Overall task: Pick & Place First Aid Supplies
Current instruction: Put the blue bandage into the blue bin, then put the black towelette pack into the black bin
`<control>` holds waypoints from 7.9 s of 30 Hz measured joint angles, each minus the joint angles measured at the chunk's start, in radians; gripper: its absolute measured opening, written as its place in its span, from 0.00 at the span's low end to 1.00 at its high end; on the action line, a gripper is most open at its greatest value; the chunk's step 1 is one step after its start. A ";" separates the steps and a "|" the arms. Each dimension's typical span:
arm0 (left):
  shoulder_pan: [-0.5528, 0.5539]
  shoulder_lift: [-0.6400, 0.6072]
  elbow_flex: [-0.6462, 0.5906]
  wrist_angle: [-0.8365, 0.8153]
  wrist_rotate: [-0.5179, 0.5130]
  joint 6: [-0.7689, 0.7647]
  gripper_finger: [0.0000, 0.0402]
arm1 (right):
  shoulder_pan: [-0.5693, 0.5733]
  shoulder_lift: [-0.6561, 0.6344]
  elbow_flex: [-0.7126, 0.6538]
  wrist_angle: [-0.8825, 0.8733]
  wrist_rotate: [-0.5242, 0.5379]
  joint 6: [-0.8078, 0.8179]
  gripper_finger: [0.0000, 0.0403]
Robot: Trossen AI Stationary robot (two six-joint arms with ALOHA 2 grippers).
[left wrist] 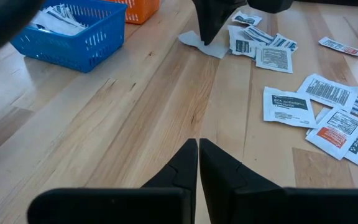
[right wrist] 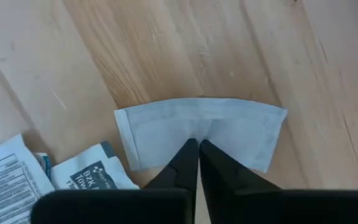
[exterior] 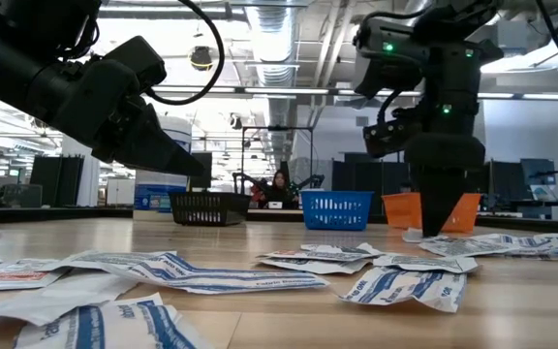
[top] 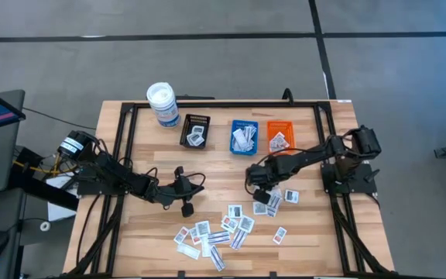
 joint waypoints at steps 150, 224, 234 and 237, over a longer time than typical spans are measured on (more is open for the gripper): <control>0.001 0.000 -0.002 0.007 -0.007 -0.045 0.04 | 0.036 -0.078 -0.160 0.608 -0.022 -0.257 0.19; 0.001 0.000 -0.002 0.009 -0.007 -0.041 0.04 | -0.256 -0.129 -0.069 1.161 0.257 -0.520 0.01; 0.059 0.000 -0.002 0.124 -0.152 -0.036 0.04 | -0.175 -0.072 -0.027 0.990 0.190 -0.549 0.01; 0.136 0.000 -0.002 0.200 -0.016 0.006 0.05 | -0.107 -0.074 -0.026 1.008 0.200 -0.584 0.01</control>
